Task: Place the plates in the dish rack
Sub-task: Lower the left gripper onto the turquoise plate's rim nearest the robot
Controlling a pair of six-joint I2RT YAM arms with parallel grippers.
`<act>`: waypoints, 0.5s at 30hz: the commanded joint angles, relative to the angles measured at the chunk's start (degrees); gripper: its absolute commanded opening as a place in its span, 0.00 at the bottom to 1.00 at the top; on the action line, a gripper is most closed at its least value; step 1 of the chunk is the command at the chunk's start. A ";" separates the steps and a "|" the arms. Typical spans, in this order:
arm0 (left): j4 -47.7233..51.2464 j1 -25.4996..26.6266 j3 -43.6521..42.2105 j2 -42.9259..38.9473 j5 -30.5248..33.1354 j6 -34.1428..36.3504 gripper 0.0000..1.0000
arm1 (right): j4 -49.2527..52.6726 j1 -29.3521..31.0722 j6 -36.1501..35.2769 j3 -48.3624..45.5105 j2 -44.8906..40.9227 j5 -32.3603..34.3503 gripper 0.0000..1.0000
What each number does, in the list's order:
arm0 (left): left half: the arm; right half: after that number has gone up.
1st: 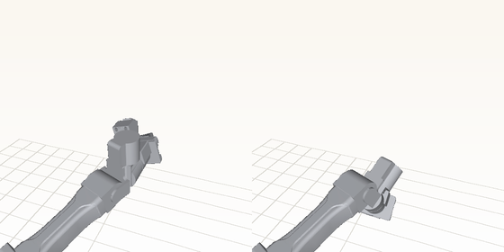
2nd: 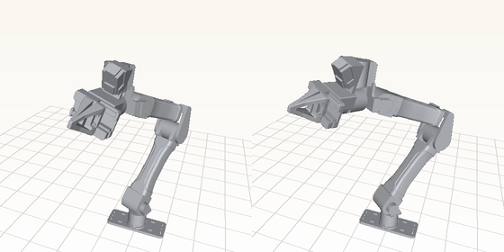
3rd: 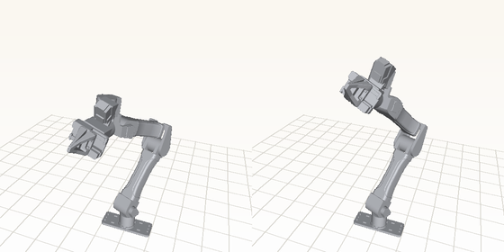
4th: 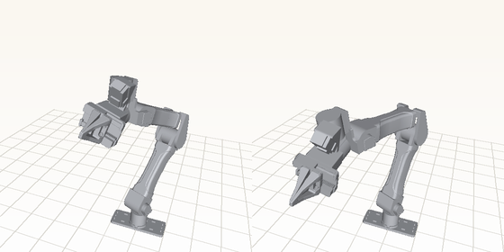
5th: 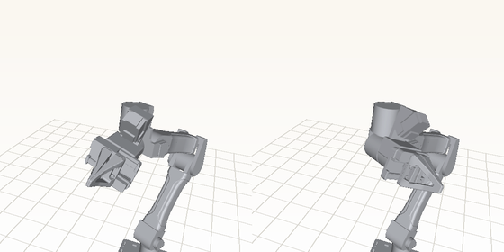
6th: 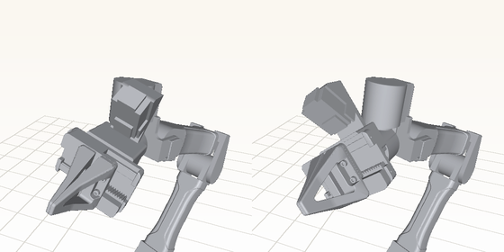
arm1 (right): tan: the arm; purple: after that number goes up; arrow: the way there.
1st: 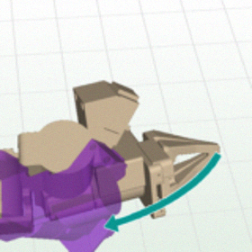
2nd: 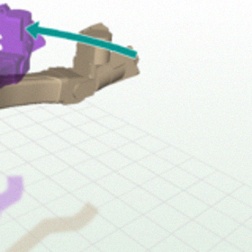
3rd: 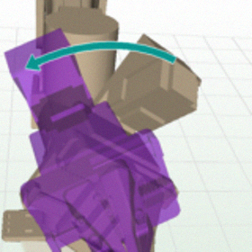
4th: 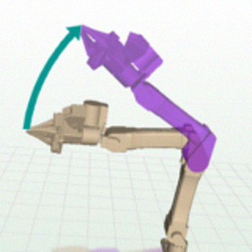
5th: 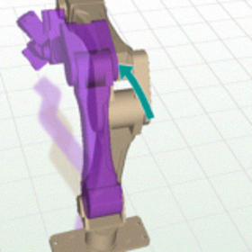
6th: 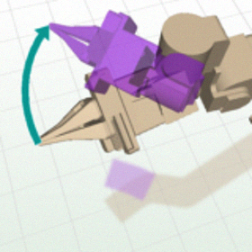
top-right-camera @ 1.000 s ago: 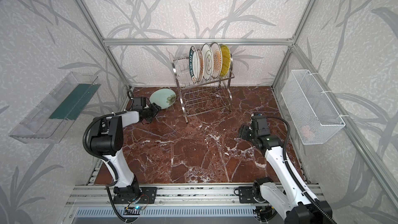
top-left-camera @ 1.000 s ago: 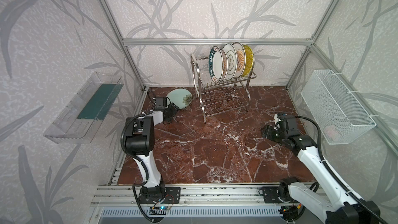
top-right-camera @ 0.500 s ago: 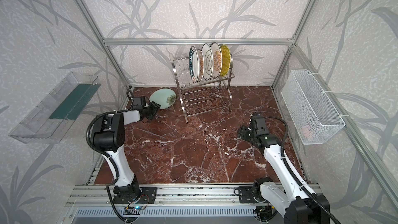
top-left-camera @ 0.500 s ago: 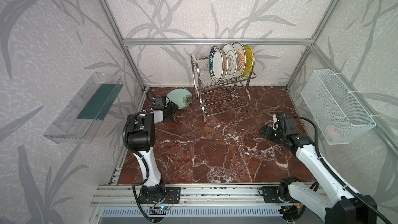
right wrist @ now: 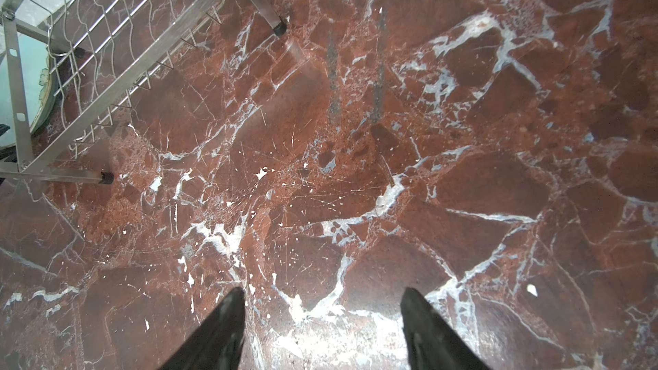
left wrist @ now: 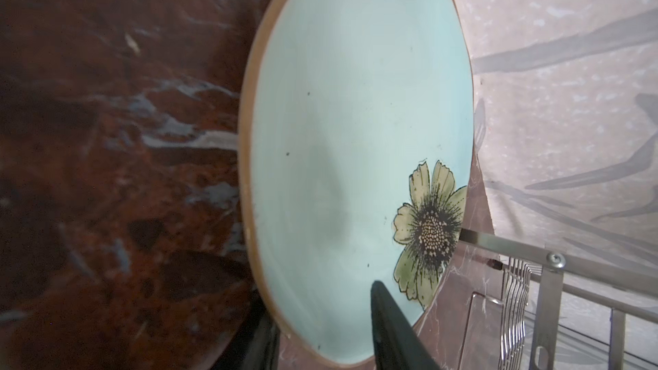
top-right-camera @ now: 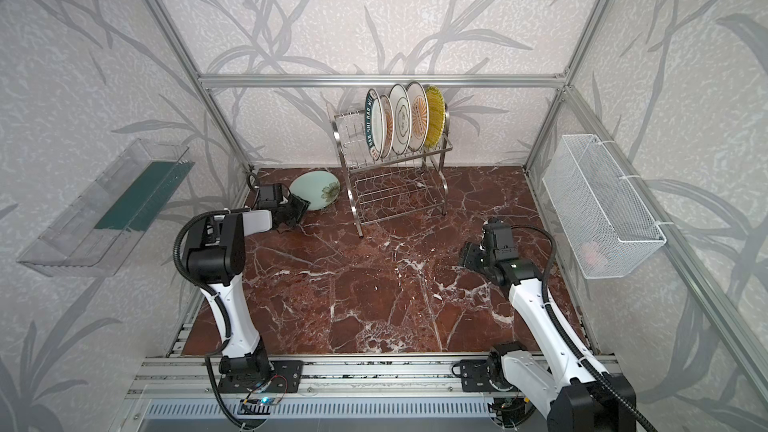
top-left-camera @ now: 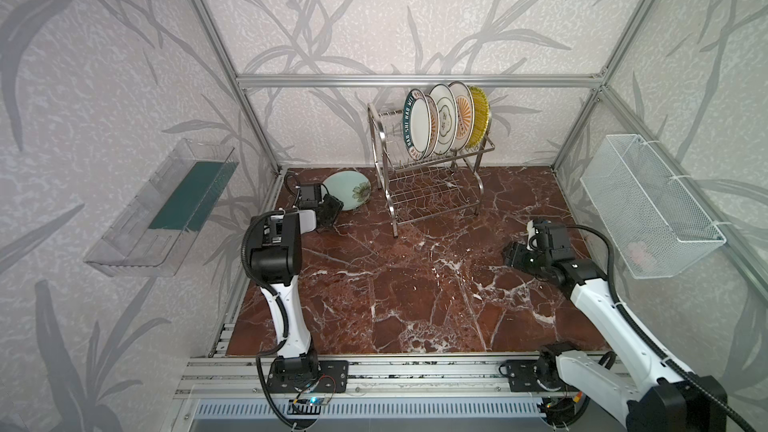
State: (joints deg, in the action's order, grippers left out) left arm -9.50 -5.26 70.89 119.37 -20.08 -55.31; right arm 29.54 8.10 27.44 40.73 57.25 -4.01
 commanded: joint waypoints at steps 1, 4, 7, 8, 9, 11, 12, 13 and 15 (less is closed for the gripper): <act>2.82 -0.28 0.20 2.61 0.29 -1.25 0.37 | 1.23 -0.47 -0.55 -0.51 -1.18 0.76 0.69; 2.82 -0.26 0.55 3.10 0.21 -1.57 0.35 | 1.23 -0.54 -0.52 -0.41 -1.10 0.76 0.69; 2.69 -0.24 0.86 3.78 0.10 -1.84 0.31 | 1.38 -0.54 -0.63 -0.40 -1.09 0.75 0.69; 2.56 -0.22 0.91 3.94 0.11 -1.98 0.30 | 1.53 -0.54 -0.66 -0.39 -1.18 0.84 0.69; 2.30 -0.22 0.89 4.10 0.00 -2.17 0.29 | 1.64 -0.54 -0.67 -0.49 -1.19 0.85 0.69; 1.49 -0.26 0.83 4.35 -0.28 -2.51 0.29 | 1.87 -0.62 -0.81 -0.47 -1.35 1.02 0.69; 1.16 -0.22 0.74 4.34 -0.37 -2.67 0.29 | 2.01 -0.63 -0.89 -0.47 -1.44 1.10 0.69; 0.93 -0.25 0.65 4.35 -0.40 -2.83 0.28 | 2.11 -0.64 -0.90 -0.45 -1.57 1.24 0.69; 0.78 -0.27 0.78 4.30 -0.49 -3.07 0.28 | 2.26 -0.70 -0.99 -0.56 -1.79 1.28 0.69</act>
State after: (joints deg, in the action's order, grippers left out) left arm -11.29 -5.43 71.57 120.99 -21.04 -57.30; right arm 30.41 7.75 27.20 40.73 56.80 -3.49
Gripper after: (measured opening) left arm 0.279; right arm 0.688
